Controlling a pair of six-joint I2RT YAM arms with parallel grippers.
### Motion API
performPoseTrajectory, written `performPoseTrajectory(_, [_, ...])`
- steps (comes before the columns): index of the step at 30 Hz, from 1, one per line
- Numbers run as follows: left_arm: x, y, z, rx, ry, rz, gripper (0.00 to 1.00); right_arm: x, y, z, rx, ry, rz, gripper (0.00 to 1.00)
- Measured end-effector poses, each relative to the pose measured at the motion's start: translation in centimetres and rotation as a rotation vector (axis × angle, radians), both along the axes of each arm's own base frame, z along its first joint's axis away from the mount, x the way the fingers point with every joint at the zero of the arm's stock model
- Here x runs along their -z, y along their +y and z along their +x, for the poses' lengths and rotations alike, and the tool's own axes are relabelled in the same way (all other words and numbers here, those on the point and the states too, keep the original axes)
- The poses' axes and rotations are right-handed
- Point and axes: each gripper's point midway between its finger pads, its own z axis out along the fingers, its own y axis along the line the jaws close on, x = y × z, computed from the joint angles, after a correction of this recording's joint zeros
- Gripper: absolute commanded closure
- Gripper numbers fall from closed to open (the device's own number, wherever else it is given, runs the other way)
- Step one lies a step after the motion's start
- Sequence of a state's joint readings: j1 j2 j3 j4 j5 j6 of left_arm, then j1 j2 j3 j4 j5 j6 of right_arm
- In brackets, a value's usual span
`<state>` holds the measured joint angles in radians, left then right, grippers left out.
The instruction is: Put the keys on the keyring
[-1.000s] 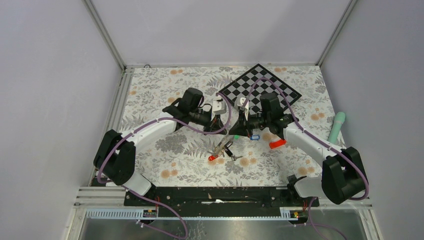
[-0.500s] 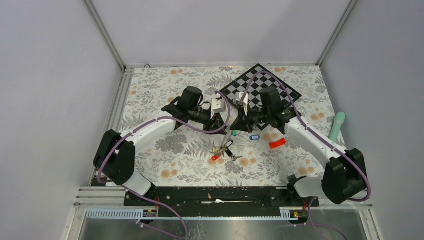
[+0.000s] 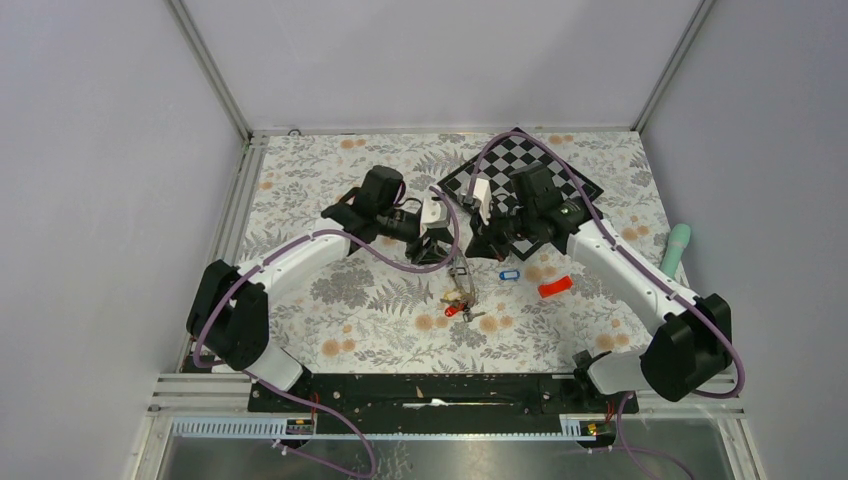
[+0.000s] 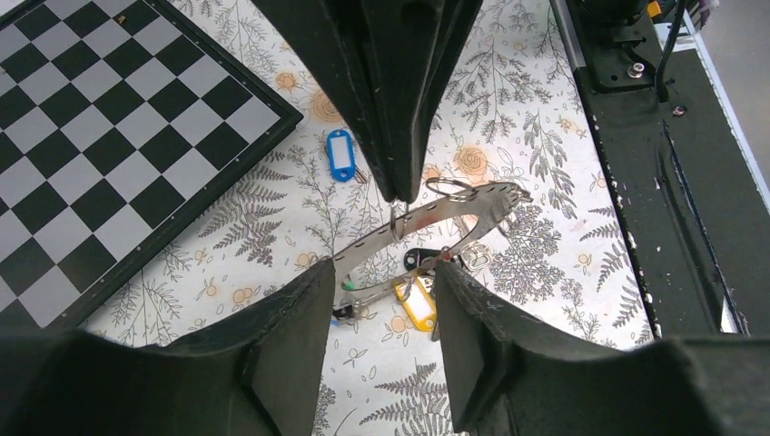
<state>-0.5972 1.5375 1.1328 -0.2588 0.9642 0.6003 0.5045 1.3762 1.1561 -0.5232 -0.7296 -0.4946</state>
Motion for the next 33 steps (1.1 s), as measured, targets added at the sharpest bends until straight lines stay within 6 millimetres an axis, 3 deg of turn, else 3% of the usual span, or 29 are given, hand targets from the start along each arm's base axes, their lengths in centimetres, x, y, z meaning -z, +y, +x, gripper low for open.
performPoseTrajectory(15, [-1.5, -1.4, -0.2, 0.036, -0.04, -0.069, 0.62, 0.4, -0.7, -0.7, 0.014, 0.048, -0.065, 1.0])
performPoseTrajectory(33, [-1.0, -2.4, -1.5, 0.088, -0.021, -0.073, 0.67, 0.4, -0.7, -0.8, 0.014, 0.053, -0.066, 1.0])
